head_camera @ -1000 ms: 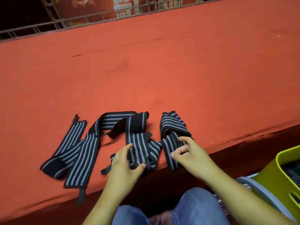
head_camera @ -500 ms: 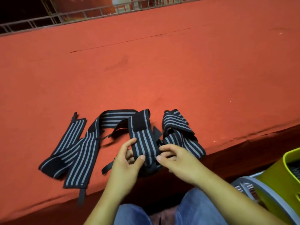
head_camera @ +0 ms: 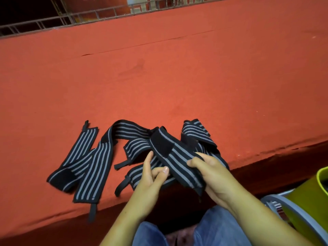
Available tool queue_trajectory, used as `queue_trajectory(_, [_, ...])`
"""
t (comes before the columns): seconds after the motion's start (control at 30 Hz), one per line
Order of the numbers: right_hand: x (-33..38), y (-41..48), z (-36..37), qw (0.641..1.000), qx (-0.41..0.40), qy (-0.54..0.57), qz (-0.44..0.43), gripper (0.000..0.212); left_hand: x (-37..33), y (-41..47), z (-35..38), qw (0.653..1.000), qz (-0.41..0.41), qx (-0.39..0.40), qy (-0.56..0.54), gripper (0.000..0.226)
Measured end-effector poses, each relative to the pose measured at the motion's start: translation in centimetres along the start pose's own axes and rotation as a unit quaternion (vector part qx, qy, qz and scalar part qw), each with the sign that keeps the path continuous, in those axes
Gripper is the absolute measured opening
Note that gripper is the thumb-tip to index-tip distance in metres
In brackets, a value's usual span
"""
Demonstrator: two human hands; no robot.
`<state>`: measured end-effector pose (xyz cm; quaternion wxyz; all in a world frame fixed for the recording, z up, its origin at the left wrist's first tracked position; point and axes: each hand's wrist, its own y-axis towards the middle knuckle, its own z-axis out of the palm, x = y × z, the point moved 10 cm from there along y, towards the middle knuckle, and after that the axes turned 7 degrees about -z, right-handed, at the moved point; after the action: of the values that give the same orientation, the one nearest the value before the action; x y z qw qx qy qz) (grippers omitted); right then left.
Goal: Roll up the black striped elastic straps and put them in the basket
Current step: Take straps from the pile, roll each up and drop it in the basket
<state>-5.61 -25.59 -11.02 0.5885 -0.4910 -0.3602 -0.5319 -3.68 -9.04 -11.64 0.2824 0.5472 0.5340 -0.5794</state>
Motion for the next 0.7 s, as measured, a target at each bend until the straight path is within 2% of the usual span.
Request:
queue_trajectory(0.07, [-0.2,-0.5,-0.1,1.0,0.014,-0.01,-0.001,0.015,0.1,0.1,0.3,1.0,-0.002,-0.002,-0.006,0.089])
queue_trajectory(0.1, [-0.4,-0.8,0.1,1.0,0.021,-0.021,0.0,0.005,0.0,0.2,0.4,1.0,-0.004,-0.007,-0.007,0.085])
queue_trajectory(0.17, [-0.9,-1.2,0.1,0.998,0.023,-0.058,0.0,0.02,0.1,0.4,0.5,1.0,-0.004,-0.019,0.002,0.076])
queue_trajectory(0.27, [-0.7,-1.4,-0.2,0.997,0.0,-0.072,-0.009,0.012,0.1,0.7,0.8,1.0,-0.009,-0.024,0.013,0.061])
queue_trajectory(0.3, [-0.5,-1.4,-0.1,0.997,0.0,-0.077,-0.015,0.019,0.1,0.8,0.8,1.0,-0.005,-0.026,0.007,0.06])
queue_trajectory(0.37, [-0.1,-1.3,0.1,0.995,0.011,-0.096,-0.023,0.035,0.2,0.8,0.5,1.0,0.007,-0.028,-0.005,0.063])
queue_trajectory(0.47, [-0.8,-1.3,0.2,0.995,0.025,-0.1,-0.001,0.045,0.4,0.8,0.3,1.0,0.015,-0.015,-0.002,0.089])
queue_trajectory(0.57, [-1.5,-1.4,0.6,0.999,0.033,-0.019,0.025,0.022,0.6,0.5,0.7,0.999,0.03,0.017,0.035,0.092])
queue_trajectory(0.7, [-1.5,-1.5,1.1,0.99,0.053,0.114,0.069,0.046,1.0,0.2,0.9,0.99,0.05,0.049,0.122,0.094])
